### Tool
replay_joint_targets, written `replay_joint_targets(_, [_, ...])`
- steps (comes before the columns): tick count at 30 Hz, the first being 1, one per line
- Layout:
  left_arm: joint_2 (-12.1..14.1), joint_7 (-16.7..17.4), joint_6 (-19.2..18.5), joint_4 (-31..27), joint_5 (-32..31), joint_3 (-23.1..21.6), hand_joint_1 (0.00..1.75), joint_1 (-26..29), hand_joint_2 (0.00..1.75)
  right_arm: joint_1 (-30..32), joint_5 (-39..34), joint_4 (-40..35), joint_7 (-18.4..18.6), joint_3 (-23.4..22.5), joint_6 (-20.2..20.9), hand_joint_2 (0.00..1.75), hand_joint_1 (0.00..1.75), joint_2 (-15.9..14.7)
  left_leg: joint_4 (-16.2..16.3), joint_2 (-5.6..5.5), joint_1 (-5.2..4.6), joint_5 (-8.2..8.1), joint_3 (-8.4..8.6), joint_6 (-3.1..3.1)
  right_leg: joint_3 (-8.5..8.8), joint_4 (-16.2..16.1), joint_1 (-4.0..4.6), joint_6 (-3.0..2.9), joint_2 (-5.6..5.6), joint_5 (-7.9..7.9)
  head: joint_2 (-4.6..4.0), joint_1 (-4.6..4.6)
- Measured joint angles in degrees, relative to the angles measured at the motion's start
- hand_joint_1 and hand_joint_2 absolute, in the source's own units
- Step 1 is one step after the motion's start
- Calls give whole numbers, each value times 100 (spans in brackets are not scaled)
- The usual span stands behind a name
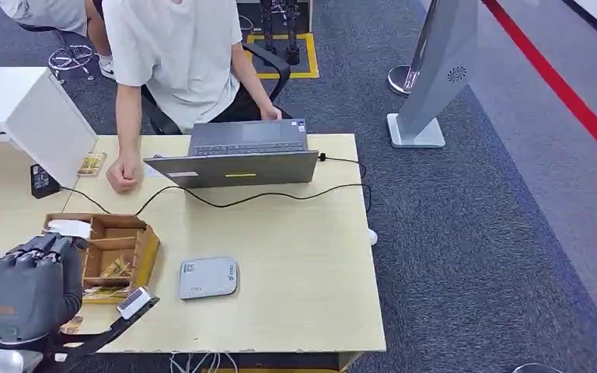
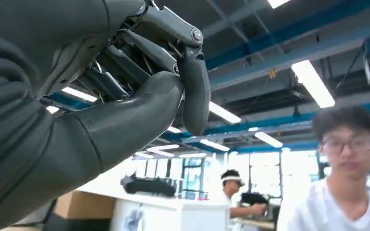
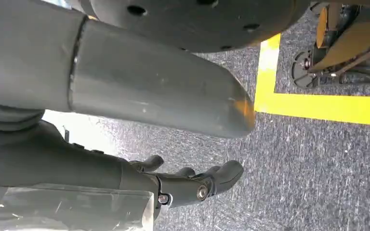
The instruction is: Pass the card to the sensor for recognition and then transmit it.
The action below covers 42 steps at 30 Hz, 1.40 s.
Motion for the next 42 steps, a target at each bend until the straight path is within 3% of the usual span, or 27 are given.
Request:
replay_joint_targets(5, [127, 2, -31, -371, 26, -155, 175, -14, 175, 0, 0, 0, -42, 0, 0, 0, 0, 0, 0, 0, 0, 0, 0, 0, 0, 0, 0, 0, 0, 0, 0, 0])
replay_joint_targets(6, [140, 2, -33, -412, 28, -175, 0, -18, 175, 0, 0, 0, -44, 0, 0, 0, 0, 0, 0, 0, 0, 0, 0, 0, 0, 0, 0, 0, 0, 0, 0, 0])
replay_joint_targets(12, [273, 13, -256, -465, 297, -306, 0, 64, 175, 1, -68, 0, -59, -4, -13, 0, 0, 4, 0, 0, -1, 0, 0, 0, 1, 0, 0, 0, 0, 0, 0, -2])
replay_joint_targets(22, [463, -92, -137, -572, 297, -445, 0, 747, 175, 6, -190, 0, -59, -66, -50, 0, 0, 50, -1, 0, 0, -2, -1, -2, -4, -1, 0, -1, 0, -3, 0, 0])
replay_joint_targets(27, [621, 125, -415, -596, 406, -645, 0, 963, 175, 6, -208, 0, -66, -131, -50, 0, 0, 55, -2, 0, 0, -3, 0, -2, -10, -1, 0, -1, -1, -3, 0, -2])
replay_joint_targets(32, [706, 557, -856, -492, 618, -804, 0, 1006, 175, 5, -210, 0, -66, -151, -24, 0, 0, 55, -2, -1, -1, -2, 0, -2, -10, -1, 0, -1, -1, -2, 0, -2])
replay_joint_targets(42, [682, 863, -1073, 11, 739, -824, 0, 935, 175, 3, -201, 0, -66, -157, -20, 0, 0, 55, -1, -1, -1, -2, -1, -2, -10, -1, 0, -1, -1, -2, 0, 0])
